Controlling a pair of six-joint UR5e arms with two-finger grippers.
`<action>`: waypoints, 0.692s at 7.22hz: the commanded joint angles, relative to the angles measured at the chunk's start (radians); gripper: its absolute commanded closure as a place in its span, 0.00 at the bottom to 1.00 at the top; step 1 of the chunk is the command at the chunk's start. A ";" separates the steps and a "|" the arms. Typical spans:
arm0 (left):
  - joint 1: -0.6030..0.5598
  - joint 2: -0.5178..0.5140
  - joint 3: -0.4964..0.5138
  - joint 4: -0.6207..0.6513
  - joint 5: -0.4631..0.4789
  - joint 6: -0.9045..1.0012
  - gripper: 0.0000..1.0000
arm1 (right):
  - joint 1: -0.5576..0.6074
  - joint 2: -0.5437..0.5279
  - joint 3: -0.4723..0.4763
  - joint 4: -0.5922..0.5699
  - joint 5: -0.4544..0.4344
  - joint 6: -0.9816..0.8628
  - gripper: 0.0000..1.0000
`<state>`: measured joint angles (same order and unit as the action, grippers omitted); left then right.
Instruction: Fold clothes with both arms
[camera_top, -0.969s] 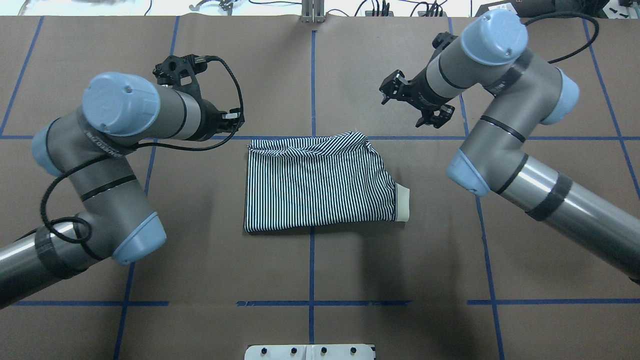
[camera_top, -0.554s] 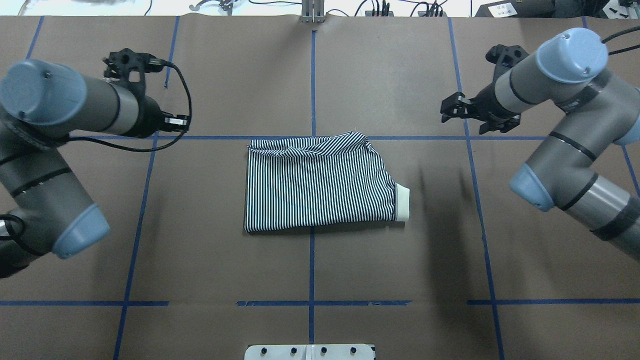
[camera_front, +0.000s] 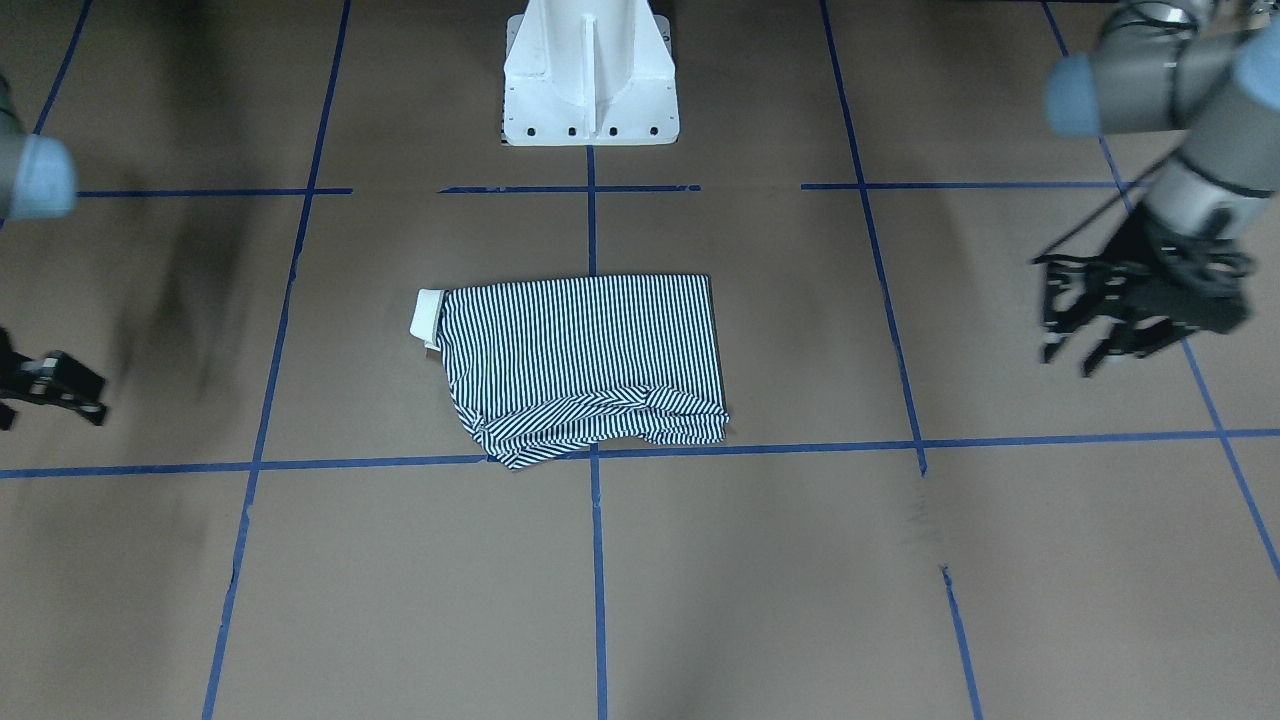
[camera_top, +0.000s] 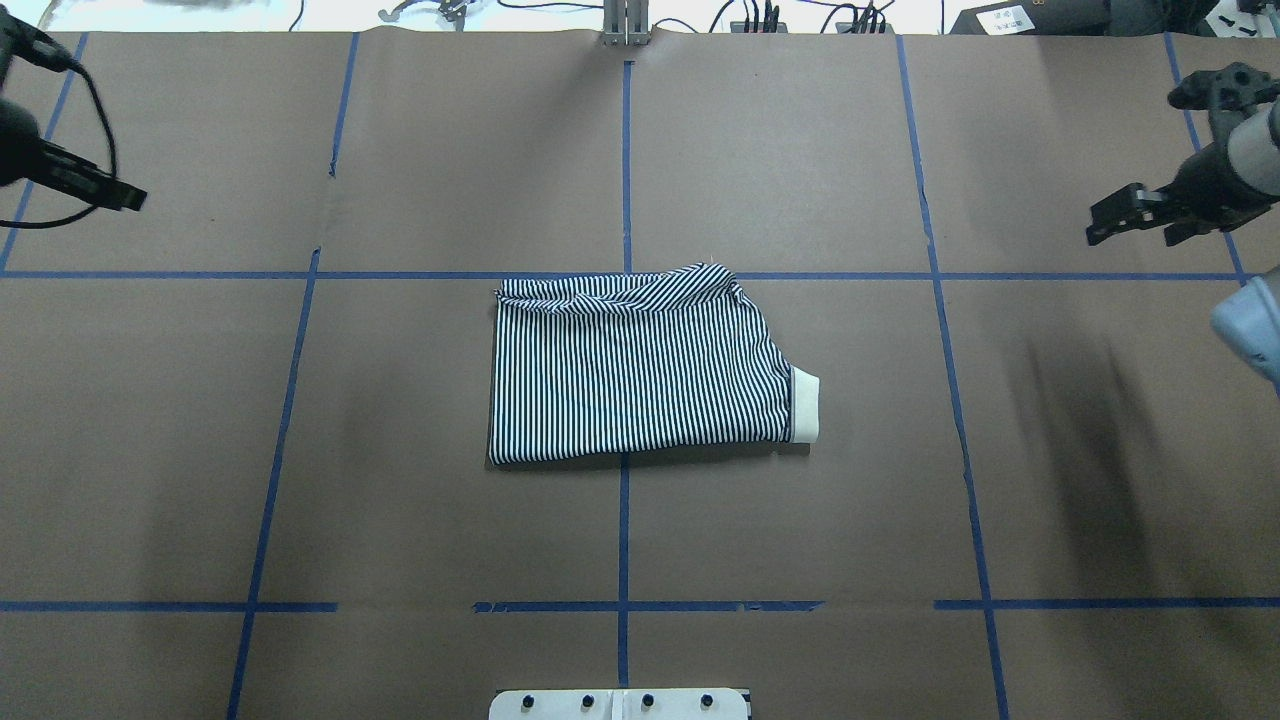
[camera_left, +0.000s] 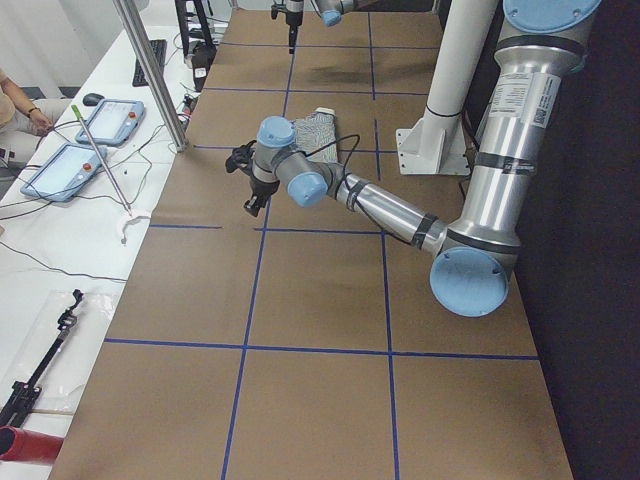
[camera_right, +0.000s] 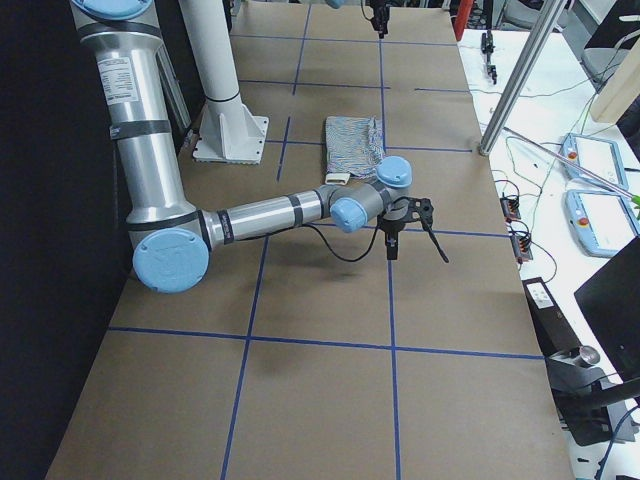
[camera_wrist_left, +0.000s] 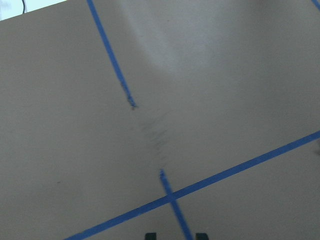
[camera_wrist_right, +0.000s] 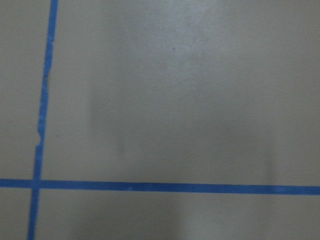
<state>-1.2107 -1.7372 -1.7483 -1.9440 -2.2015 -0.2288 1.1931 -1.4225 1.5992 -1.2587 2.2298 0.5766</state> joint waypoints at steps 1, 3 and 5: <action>-0.222 0.007 0.221 0.042 -0.115 0.291 0.00 | 0.118 -0.045 -0.025 -0.100 0.065 -0.305 0.00; -0.239 0.002 0.268 0.153 -0.110 0.292 0.00 | 0.135 -0.003 -0.166 -0.105 0.079 -0.468 0.00; -0.256 0.046 0.288 0.096 -0.112 0.292 0.00 | 0.149 0.065 -0.260 -0.100 0.073 -0.471 0.00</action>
<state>-1.4537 -1.7237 -1.4689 -1.8149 -2.3154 0.0621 1.3349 -1.3962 1.3941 -1.3613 2.3046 0.1173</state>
